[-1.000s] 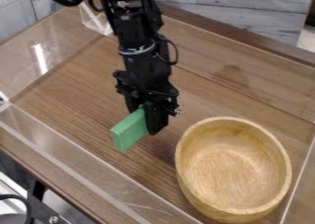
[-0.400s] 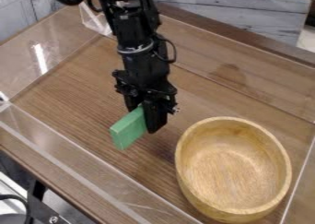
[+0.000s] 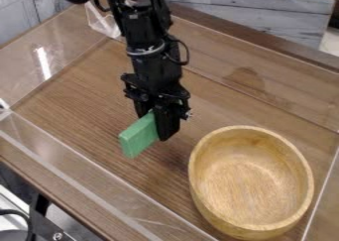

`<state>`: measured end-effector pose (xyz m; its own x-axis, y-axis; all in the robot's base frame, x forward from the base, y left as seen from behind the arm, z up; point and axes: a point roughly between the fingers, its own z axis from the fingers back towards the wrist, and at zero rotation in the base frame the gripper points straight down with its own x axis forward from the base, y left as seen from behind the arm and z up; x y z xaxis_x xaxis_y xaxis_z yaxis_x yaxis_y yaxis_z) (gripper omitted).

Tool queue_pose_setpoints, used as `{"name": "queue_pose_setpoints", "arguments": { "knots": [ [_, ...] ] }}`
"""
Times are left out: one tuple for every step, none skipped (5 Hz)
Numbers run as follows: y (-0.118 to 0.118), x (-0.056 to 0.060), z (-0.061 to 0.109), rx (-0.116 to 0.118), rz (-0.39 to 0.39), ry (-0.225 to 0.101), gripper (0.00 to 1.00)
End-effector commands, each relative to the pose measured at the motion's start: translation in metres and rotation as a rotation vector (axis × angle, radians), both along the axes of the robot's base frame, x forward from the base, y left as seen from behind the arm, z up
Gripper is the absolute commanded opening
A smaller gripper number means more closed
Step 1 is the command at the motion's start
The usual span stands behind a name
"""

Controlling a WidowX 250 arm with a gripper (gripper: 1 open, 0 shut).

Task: Remove the green block from inside the brown bowl and put it on the table

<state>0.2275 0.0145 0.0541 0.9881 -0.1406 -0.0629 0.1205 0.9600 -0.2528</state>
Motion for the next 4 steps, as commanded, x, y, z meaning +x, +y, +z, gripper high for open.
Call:
{"name": "queue_pose_setpoints", "arguments": {
  "knots": [
    [0.0061,0.0134,0.01,0.009,0.01,-0.05,0.0],
    [0.0084,0.0148,0.0086,0.008,0.014,-0.048,0.0],
    [0.0105,0.0164,0.0071,0.007,0.018,-0.047,0.0],
    [0.0124,0.0179,0.0057,0.006,0.021,-0.045,0.0]
  ]
}}
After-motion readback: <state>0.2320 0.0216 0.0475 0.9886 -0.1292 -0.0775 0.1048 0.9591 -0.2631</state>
